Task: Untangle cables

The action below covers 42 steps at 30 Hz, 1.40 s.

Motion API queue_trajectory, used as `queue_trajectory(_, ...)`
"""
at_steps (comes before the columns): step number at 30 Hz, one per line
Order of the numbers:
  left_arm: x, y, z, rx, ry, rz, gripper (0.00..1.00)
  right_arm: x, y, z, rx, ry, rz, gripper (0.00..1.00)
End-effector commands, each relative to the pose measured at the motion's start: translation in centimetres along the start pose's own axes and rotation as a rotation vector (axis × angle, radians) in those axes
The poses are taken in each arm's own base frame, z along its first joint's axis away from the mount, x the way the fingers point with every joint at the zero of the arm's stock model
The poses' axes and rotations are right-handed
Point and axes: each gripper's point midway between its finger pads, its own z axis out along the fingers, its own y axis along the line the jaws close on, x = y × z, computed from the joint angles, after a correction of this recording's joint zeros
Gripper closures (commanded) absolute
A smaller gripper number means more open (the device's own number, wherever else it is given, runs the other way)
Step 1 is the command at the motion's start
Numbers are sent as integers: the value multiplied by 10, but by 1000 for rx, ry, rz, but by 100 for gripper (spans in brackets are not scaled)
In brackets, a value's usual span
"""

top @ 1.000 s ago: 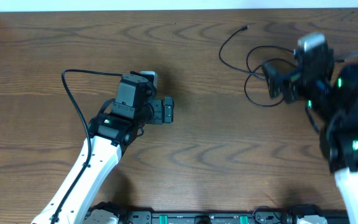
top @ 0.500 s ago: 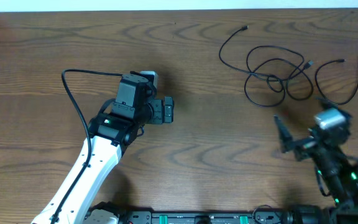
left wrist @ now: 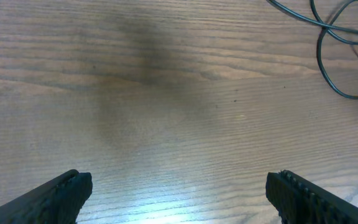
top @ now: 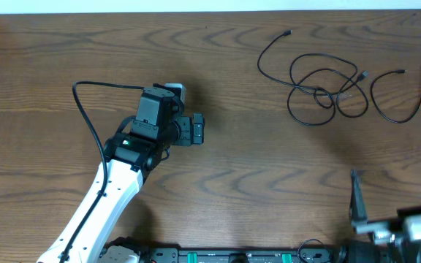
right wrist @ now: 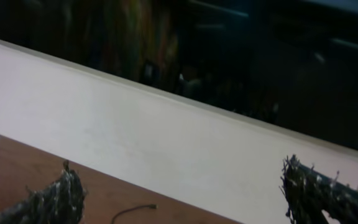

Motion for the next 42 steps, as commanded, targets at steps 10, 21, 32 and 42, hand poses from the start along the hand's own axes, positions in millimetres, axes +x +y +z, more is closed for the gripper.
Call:
queue_trajectory(10,-5,1,-1,-6,-9,-14,3,-38,17,-25,-73,-111,-17,1)
queue_trajectory(21,-5,1,-1,-6,-9,-14,3,-76,37,-47,-186,-212,-55,1)
queue_trajectory(32,-5,1,-1,-6,-9,-14,3,-97,44,-61,-206,-259,-87,1)
queue_trajectory(42,-5,1,-1,-6,-9,-14,3,-92,43,-58,-192,-234,-84,1)
